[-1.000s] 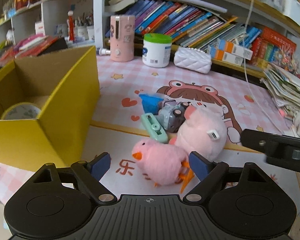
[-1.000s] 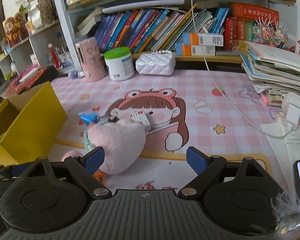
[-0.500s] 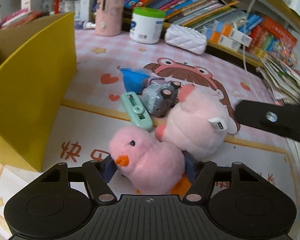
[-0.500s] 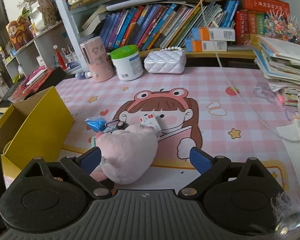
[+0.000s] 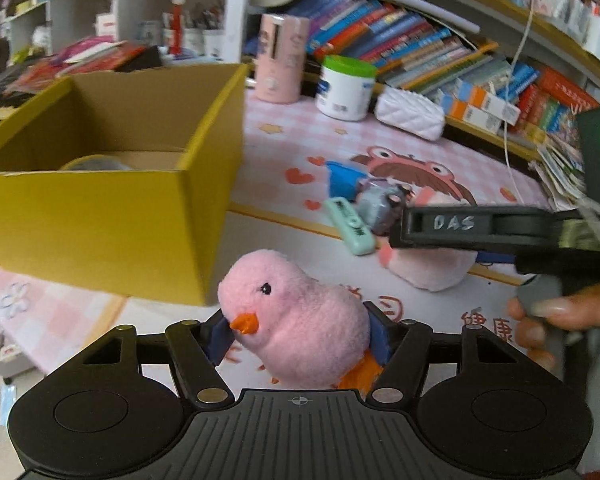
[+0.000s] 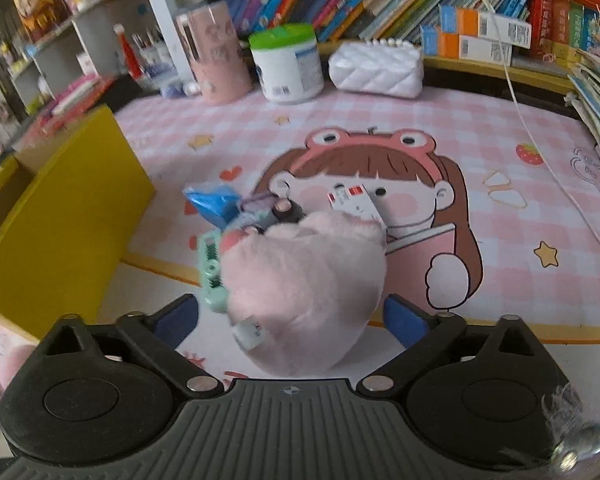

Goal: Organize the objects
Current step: 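Close the right gripper on the pink pig plush while the left gripper holds the chick, then carry the pig plush in the right gripper and chick in the left over the yellow box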

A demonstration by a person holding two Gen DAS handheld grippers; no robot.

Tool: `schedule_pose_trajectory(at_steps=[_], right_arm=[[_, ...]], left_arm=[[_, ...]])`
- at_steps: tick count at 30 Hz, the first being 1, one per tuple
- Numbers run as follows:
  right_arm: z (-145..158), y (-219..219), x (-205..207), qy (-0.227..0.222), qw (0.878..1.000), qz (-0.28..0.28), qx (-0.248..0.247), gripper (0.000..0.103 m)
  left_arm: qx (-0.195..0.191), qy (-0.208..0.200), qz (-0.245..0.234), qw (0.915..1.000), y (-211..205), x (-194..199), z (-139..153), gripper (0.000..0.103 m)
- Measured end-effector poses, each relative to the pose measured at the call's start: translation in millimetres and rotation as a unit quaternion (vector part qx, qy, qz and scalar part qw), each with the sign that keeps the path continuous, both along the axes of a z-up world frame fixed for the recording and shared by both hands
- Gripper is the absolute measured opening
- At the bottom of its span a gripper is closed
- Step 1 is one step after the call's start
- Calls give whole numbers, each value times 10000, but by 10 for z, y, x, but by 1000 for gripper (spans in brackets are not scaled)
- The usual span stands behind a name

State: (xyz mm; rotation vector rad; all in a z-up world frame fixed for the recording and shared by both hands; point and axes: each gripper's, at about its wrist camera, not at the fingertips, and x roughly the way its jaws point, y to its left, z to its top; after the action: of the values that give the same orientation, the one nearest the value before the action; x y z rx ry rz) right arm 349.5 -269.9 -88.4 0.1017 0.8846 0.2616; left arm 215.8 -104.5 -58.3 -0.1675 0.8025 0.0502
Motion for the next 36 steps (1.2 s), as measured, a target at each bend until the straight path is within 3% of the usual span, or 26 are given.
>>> schedule_pose_trajectory(at_steps=[1, 3, 7, 13, 23, 36], right_arm=[[-39, 5, 29, 65, 9999, -55, -86, 74], [-118, -16, 66, 269, 9996, -85, -41, 68], [-99, -77, 11, 252, 9993, -252, 108, 59], [76, -160, -263, 54, 9986, -516, 97, 58], [442, -158, -922, -531, 9950, -844, -55, 58], [541, 538, -1635, -557, 9965, -590, -215, 58]], left_arm=[[14, -22, 36, 10000, 28, -31, 16, 65], [43, -61, 98, 9999, 73, -99, 45, 65], [21, -109, 203, 9997, 154, -195, 81, 65], [-118, -291, 175, 9994, 226, -256, 150, 65], [-266, -562, -335, 9975, 301, -353, 222, 65], [-444, -593, -293, 9968, 880, -826, 227, 65]])
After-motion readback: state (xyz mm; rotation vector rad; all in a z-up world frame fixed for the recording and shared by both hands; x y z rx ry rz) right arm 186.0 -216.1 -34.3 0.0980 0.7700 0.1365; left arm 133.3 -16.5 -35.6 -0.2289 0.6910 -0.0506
